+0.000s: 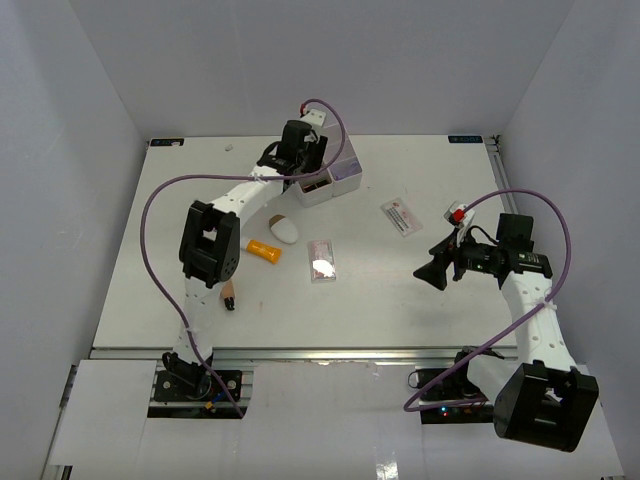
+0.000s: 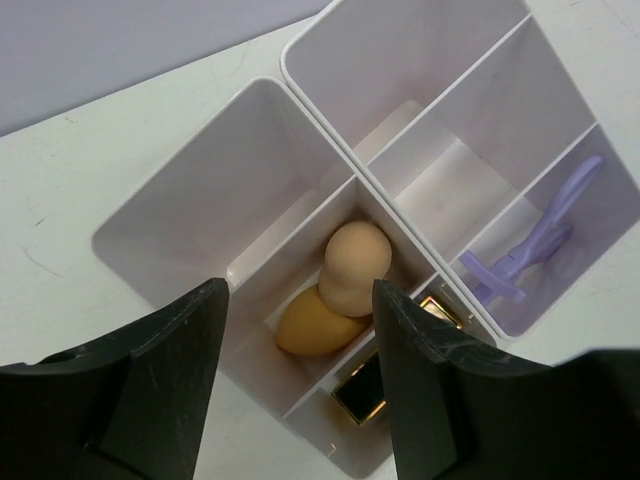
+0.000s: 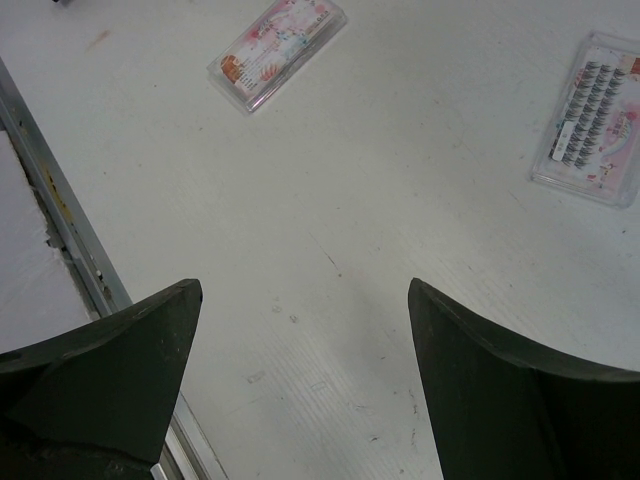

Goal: Organize the makeup

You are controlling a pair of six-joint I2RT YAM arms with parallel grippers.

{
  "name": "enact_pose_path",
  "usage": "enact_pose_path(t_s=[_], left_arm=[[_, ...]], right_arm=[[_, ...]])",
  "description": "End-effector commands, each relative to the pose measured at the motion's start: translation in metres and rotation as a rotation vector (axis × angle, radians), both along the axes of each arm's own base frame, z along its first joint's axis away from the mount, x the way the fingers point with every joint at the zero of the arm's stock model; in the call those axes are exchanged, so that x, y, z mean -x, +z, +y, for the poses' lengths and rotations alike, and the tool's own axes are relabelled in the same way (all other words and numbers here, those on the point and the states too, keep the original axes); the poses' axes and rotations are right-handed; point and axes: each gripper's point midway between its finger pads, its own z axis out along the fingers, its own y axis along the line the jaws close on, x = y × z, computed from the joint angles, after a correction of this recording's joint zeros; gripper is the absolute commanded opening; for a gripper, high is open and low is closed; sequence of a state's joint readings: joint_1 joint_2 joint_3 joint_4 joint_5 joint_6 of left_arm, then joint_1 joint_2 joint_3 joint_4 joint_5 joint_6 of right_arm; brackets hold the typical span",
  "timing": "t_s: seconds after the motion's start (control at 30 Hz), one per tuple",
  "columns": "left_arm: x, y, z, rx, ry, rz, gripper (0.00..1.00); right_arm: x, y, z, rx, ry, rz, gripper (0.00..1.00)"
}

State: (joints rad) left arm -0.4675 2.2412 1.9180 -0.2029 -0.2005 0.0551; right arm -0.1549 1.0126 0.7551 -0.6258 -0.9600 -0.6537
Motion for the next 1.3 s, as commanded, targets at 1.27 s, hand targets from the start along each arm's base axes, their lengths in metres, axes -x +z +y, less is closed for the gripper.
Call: enact_pose_path(t_s=[1.27], left_arm=[[0.314, 0.092, 0.083, 0.484, -0.208, 0.002, 0.98]], right_arm=[[-0.109, 0.014, 0.058, 0.346, -0.198, -0.191, 0.90]])
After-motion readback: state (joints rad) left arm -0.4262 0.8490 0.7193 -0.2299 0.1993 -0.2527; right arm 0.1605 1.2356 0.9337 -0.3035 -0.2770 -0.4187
